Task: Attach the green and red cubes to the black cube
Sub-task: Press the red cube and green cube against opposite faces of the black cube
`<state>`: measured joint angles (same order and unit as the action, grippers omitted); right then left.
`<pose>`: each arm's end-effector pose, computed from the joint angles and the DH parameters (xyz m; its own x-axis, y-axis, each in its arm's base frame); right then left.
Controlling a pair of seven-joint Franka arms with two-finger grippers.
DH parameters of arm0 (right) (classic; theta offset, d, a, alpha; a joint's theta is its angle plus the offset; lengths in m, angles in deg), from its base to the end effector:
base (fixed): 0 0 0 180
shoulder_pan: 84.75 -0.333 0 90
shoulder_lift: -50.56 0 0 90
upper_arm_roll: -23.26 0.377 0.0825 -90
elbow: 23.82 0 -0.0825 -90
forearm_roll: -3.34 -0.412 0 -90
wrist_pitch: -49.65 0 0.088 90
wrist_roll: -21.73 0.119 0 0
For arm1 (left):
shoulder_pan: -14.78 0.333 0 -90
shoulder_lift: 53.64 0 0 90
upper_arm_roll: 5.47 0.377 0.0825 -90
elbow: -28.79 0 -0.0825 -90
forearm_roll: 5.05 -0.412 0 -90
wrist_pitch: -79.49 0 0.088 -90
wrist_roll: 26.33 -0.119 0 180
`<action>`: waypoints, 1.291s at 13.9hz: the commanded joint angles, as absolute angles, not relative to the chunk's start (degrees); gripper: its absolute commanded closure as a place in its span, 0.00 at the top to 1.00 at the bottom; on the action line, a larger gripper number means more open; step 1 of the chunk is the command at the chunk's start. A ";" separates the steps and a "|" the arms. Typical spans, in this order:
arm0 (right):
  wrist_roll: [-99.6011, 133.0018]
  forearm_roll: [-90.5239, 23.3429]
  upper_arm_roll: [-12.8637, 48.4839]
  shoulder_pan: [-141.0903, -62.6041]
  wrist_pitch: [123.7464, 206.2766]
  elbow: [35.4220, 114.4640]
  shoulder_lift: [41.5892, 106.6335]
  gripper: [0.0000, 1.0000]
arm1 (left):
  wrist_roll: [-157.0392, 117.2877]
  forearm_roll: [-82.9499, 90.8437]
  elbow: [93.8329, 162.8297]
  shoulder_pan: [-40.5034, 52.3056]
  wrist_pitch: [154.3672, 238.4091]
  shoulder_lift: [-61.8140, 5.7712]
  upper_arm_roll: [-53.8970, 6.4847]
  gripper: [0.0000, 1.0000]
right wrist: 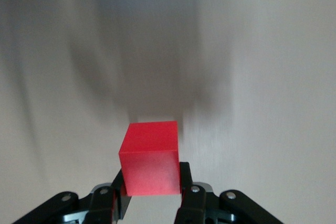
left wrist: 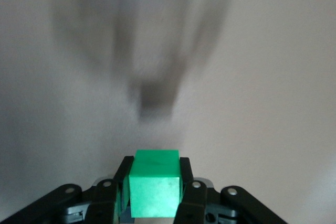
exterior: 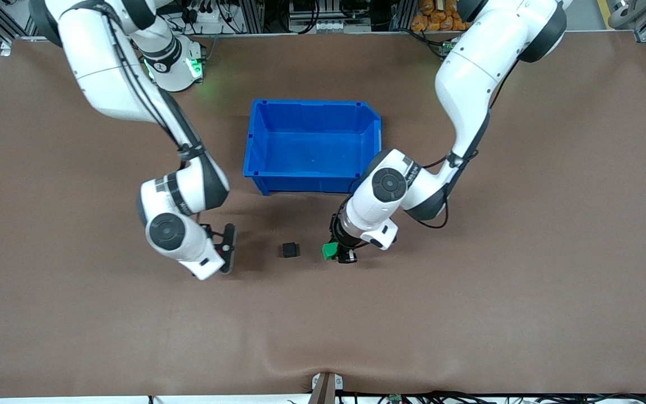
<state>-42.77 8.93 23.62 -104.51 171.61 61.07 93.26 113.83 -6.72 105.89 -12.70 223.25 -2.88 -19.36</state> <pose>0.7243 0.2588 0.2413 0.0362 0.9934 -0.1088 0.9974 -0.0427 -0.0587 0.6653 -0.5111 0.2433 -0.2220 0.9194 -0.3248 0.9655 0.2538 0.0587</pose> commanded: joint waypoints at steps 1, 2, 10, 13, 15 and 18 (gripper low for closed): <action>-40.25 9.67 23.17 -106.10 171.30 56.44 96.17 0.09 | 117.28 -7.07 100.96 -15.98 224.24 0.58 -17.43 0.00; -38.40 9.76 23.17 -107.41 171.30 55.47 96.96 0.09 | 117.90 -7.07 100.60 -16.77 224.51 1.28 -17.33 0.00; -31.28 9.58 23.26 -113.05 171.99 49.22 102.50 0.14 | 121.07 -6.98 92.88 -26.18 224.51 7.96 -8.10 0.00; -29.42 9.58 23.17 -114.63 172.61 49.31 103.20 0.15 | 121.07 -6.98 92.69 -27.32 223.54 8.32 -7.93 0.00; -28.46 9.58 23.26 -115.16 172.61 49.31 103.56 0.17 | 121.24 -6.98 92.69 -27.93 223.54 8.41 -7.93 0.00; -27.84 9.58 23.26 -115.51 173.75 49.31 104.00 0.23 | 121.33 -6.98 92.78 -28.47 223.28 8.32 -7.75 0.00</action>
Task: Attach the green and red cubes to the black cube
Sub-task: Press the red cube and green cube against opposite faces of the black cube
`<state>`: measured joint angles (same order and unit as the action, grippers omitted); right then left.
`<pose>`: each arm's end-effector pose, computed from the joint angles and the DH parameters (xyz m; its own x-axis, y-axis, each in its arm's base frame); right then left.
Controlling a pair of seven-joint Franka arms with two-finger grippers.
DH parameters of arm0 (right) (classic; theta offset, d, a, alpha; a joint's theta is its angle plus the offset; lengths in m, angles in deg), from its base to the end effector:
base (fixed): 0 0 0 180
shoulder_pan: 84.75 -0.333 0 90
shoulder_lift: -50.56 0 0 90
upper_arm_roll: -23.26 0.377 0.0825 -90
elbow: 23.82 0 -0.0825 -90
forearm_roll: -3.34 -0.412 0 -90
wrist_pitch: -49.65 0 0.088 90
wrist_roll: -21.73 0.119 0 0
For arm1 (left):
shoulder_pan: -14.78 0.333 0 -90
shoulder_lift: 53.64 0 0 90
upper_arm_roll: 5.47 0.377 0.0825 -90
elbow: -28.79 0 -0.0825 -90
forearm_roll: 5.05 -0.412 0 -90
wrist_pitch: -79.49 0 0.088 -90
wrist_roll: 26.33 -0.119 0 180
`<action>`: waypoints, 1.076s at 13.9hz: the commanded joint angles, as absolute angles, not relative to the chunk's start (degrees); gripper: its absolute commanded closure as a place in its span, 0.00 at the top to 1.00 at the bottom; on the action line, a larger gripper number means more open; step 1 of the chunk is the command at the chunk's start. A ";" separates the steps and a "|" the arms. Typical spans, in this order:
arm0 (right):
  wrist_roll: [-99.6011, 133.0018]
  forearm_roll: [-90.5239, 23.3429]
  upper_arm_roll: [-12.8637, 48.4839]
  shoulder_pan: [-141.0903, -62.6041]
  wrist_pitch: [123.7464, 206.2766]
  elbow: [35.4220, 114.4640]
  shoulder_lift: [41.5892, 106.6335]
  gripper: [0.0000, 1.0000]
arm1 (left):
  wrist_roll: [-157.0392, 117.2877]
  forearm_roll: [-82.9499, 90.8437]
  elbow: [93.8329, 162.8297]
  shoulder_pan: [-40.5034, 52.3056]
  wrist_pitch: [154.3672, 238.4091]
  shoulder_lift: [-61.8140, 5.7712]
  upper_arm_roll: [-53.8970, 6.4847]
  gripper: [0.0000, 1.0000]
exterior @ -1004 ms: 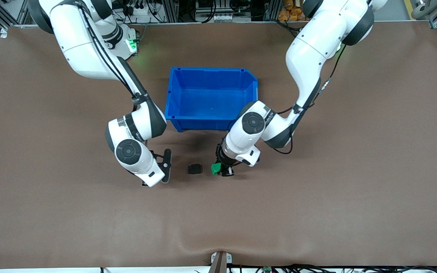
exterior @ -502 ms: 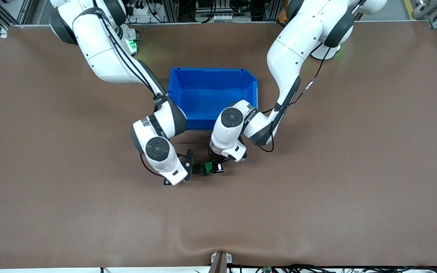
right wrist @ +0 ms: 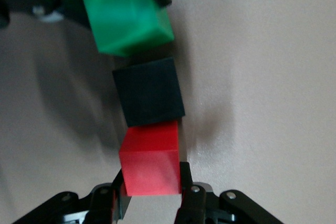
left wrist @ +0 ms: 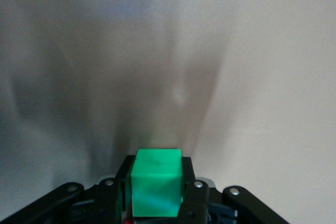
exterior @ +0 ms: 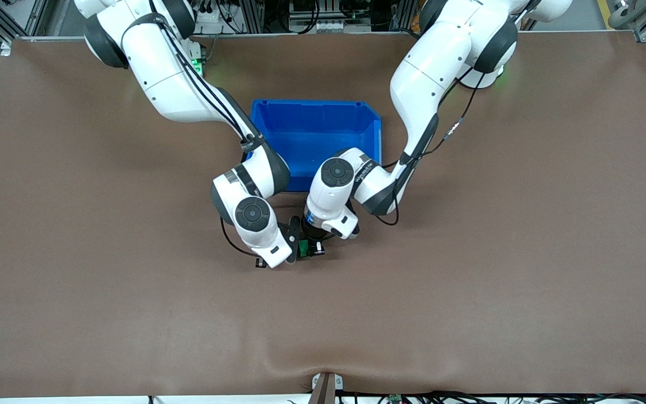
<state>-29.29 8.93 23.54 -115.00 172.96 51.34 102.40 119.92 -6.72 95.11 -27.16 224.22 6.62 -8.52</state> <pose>0.6976 0.4045 0.1948 0.0922 0.9908 -0.0992 0.9956 -0.0931 -0.0050 0.6261 -0.6028 0.1841 -0.1790 0.9453 -0.2726 0.9616 0.2267 0.1547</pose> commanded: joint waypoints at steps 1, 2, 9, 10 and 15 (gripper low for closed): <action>-27.75 9.50 23.26 -115.60 174.28 49.31 104.17 0.28 | 121.42 -6.98 92.95 -28.47 223.19 8.15 -7.75 0.00; -27.40 9.50 23.26 -115.69 174.46 49.31 104.17 0.36 | 121.42 -6.98 93.04 -28.38 222.93 8.06 -7.75 0.00; -25.99 9.41 23.26 -115.69 174.46 49.49 104.08 1.00 | 120.63 -6.98 93.13 -27.68 216.96 5.34 -7.75 1.00; -25.99 9.32 23.26 -115.69 174.46 49.49 104.00 1.00 | 120.45 -6.98 93.13 -27.59 215.82 4.98 -7.75 1.00; -26.17 8.97 23.26 -115.07 174.46 49.49 103.82 1.00 | 115.20 -6.98 93.13 -25.66 207.48 0.07 -8.01 1.00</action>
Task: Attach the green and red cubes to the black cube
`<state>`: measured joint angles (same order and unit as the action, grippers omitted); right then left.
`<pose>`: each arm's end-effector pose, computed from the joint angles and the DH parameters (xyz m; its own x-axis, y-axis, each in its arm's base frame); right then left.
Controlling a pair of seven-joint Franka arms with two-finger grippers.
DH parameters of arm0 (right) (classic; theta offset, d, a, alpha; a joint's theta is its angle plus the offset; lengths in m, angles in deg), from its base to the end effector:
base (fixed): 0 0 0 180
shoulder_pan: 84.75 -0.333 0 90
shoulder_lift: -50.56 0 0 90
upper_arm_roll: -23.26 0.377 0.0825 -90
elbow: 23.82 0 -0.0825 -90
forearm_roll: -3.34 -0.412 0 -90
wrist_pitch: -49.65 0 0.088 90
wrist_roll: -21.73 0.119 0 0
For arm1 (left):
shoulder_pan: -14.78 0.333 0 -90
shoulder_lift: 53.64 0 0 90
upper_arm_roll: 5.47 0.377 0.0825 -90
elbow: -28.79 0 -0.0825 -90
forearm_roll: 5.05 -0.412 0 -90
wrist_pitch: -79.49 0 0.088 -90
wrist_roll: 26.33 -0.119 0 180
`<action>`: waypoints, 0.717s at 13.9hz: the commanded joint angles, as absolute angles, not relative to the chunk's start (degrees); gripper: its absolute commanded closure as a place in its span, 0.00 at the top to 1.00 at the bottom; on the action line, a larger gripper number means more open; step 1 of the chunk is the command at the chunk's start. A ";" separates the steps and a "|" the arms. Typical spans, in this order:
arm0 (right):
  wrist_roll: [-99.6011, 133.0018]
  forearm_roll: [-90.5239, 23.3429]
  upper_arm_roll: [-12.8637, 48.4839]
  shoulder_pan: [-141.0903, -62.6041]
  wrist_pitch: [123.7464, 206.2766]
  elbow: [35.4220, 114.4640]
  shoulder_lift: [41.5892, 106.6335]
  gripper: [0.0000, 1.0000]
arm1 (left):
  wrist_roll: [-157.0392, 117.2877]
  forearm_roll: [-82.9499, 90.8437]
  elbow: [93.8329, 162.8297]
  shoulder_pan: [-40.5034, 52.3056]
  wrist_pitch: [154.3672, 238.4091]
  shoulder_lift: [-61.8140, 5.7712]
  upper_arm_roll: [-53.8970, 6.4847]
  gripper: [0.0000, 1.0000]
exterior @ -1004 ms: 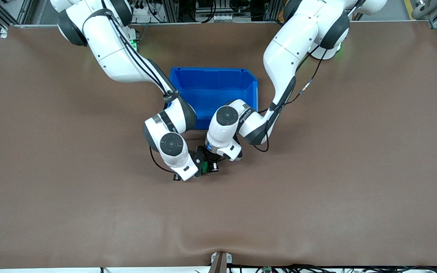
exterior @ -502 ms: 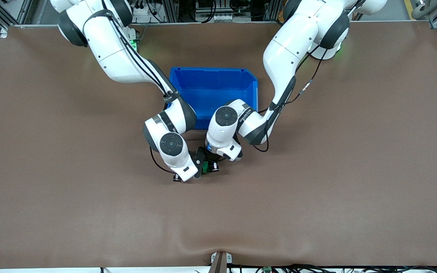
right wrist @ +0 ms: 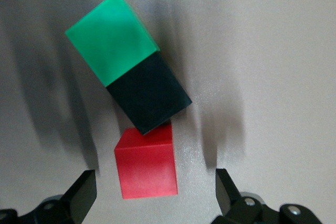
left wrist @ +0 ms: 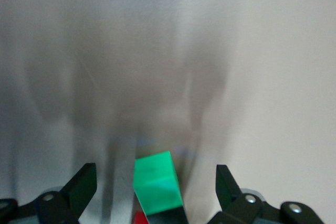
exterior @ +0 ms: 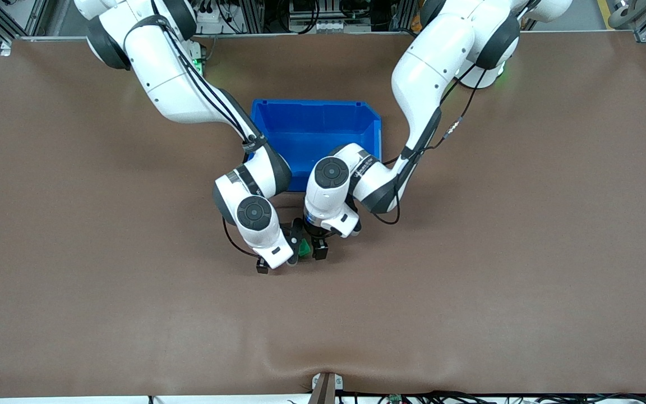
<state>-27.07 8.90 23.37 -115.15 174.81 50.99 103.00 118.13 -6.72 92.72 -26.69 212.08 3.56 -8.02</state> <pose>0.7010 0.4074 0.1917 0.1300 0.9881 -0.0823 0.9915 -0.1287 0.0208 0.6334 -0.5919 0.2268 -0.1760 0.9697 -0.1696 0.9750 0.1955 0.1058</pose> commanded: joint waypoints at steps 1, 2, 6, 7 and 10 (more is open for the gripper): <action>-26.17 8.97 23.26 -115.07 174.46 49.49 103.73 1.00 | 113.00 -6.89 93.13 -24.78 205.28 -1.16 -8.28 1.00; -26.08 8.88 23.26 -115.07 174.37 49.49 103.73 1.00 | 111.15 -6.89 93.13 -24.17 203.35 -2.65 -8.37 1.00; -26.08 8.88 23.26 -115.07 174.37 49.49 103.73 1.00 | 101.06 -4.53 93.13 -21.00 196.93 -8.19 -8.54 1.00; -26.08 8.79 23.26 -115.07 174.37 49.49 103.73 1.00 | 98.85 -3.65 93.13 -19.95 195.69 -9.42 -8.54 1.00; -26.08 8.79 23.35 -115.07 174.37 49.57 103.65 1.00 | 97.42 -2.58 93.13 -18.19 194.54 -11.89 -8.37 1.00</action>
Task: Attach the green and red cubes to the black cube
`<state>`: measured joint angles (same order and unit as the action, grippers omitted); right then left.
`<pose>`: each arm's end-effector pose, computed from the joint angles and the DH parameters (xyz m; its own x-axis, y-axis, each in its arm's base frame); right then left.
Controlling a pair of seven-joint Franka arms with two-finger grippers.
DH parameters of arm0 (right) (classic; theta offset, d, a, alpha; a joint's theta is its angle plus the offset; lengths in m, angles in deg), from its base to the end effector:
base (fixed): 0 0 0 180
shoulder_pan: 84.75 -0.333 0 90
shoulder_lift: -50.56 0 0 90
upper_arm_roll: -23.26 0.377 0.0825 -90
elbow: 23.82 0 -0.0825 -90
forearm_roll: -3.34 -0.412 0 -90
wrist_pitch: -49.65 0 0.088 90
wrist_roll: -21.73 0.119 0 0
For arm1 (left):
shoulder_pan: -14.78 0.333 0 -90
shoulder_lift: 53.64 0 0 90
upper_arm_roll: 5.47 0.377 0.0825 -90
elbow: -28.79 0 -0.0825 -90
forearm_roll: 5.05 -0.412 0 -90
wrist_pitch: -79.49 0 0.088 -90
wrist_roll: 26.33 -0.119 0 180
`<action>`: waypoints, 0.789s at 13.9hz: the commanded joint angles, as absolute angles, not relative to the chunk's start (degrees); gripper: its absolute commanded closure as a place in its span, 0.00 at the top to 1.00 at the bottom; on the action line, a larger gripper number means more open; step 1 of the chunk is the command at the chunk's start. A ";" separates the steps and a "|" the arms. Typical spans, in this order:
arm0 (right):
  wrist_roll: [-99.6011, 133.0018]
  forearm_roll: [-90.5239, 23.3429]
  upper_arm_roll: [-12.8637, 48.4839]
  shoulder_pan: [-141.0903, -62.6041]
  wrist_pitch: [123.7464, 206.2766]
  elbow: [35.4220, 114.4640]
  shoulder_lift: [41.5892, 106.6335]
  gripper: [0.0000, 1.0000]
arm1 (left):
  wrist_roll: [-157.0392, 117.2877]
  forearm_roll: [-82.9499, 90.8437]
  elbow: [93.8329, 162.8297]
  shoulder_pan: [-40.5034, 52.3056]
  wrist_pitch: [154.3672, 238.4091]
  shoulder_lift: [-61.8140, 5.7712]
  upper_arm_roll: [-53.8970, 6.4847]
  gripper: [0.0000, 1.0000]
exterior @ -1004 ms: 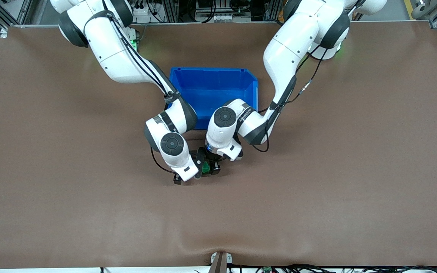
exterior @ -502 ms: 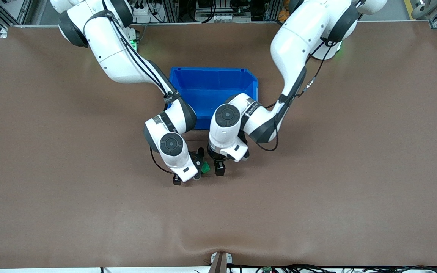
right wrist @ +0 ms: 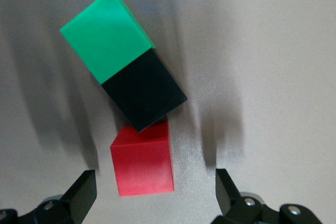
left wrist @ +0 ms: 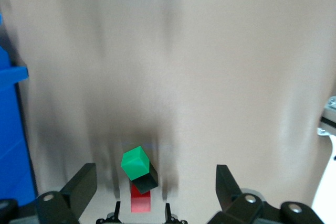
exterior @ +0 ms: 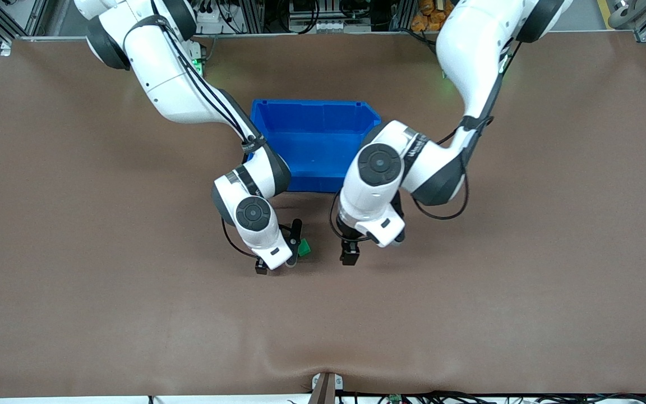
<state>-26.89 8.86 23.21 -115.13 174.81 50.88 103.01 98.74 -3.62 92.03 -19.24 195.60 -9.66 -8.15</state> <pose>0.7025 0.4060 0.1925 0.1357 0.9873 -0.0824 0.9907 -0.1342 0.0235 0.6839 -0.4953 0.4004 0.0099 0.9908 -0.1348 0.9956 0.0028 0.0941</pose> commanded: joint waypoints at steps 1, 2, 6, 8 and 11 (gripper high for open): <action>-26.08 8.79 23.35 -114.98 174.37 49.57 103.65 1.00 | 96.81 -2.58 93.13 -17.66 194.10 -12.24 -8.37 1.00; -26.08 8.79 23.35 -114.90 174.37 49.57 103.65 1.00 | 95.33 -2.50 93.13 -16.87 193.40 -12.59 -8.46 1.00; -25.99 8.79 23.35 -114.81 174.37 49.57 103.65 1.00 | 91.11 -2.41 93.13 -14.41 191.20 -13.56 -8.46 1.00; -26.08 8.79 23.35 -114.81 174.37 49.57 103.65 1.00 | 89.26 -2.41 93.13 -13.53 189.97 -13.65 -8.46 1.00; -26.08 9.14 23.35 -114.81 174.55 49.49 103.65 1.00 | 86.19 -2.41 93.13 -12.04 188.13 -14.53 -8.46 1.00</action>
<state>-26.79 8.85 23.11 -115.11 174.81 50.87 103.01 88.73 -3.38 92.03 -13.04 190.22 -12.39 -8.17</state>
